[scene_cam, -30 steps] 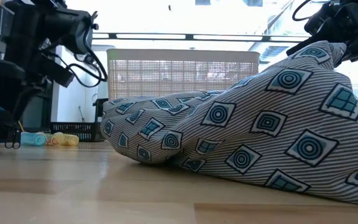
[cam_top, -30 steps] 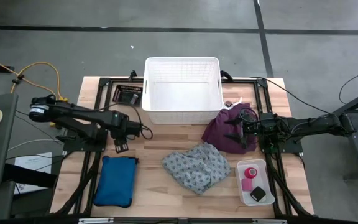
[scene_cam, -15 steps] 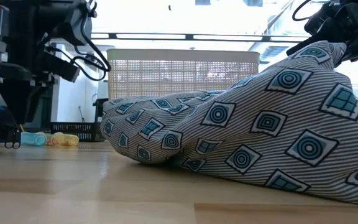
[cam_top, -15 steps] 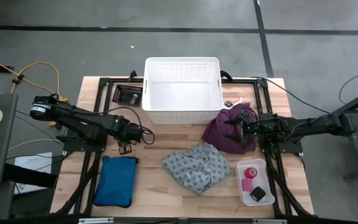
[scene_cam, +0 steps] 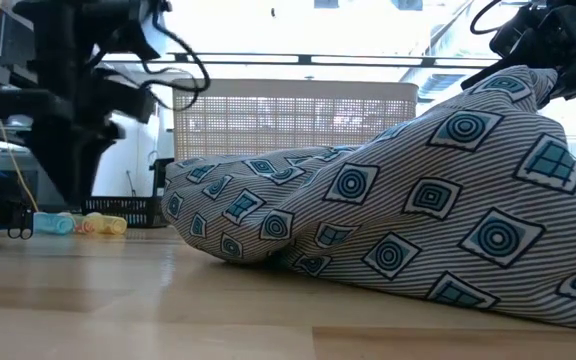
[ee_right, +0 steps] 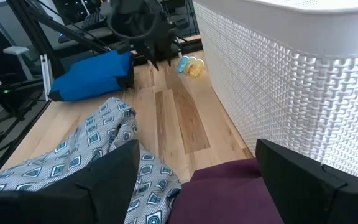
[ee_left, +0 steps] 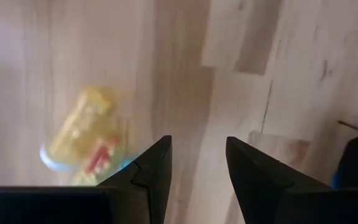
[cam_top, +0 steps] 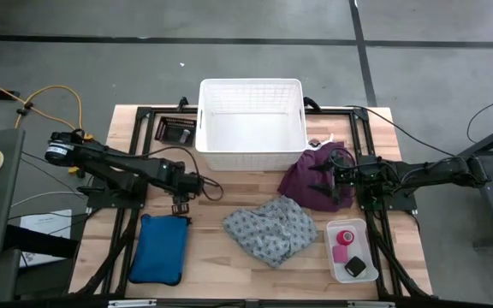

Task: Pick & place medical supplies in basket/bin
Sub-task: Put the top yellow pill bottle into the black bin

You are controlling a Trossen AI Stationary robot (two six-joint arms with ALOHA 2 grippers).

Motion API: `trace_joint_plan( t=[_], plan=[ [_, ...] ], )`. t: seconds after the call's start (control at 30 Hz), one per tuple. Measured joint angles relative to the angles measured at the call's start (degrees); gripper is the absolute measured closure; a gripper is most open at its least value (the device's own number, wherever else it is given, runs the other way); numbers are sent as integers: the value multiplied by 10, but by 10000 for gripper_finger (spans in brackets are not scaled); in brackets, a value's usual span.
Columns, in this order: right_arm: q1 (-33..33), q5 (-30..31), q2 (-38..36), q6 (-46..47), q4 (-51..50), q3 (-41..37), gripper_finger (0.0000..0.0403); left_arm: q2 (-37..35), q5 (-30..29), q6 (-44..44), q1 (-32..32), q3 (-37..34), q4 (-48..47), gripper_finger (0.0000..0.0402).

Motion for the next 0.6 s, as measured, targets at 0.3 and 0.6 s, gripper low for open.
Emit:
trace_joint_plan(
  t=[0.3, 0.6],
  plan=[
    [0, 0, 0, 0, -1, 0, 94, 0, -73, 90, 20, 0, -24, 258],
    [0, 0, 0, 0, -1, 0, 94, 63, -55, 98, 43, 0, -26, 258]
  ],
)
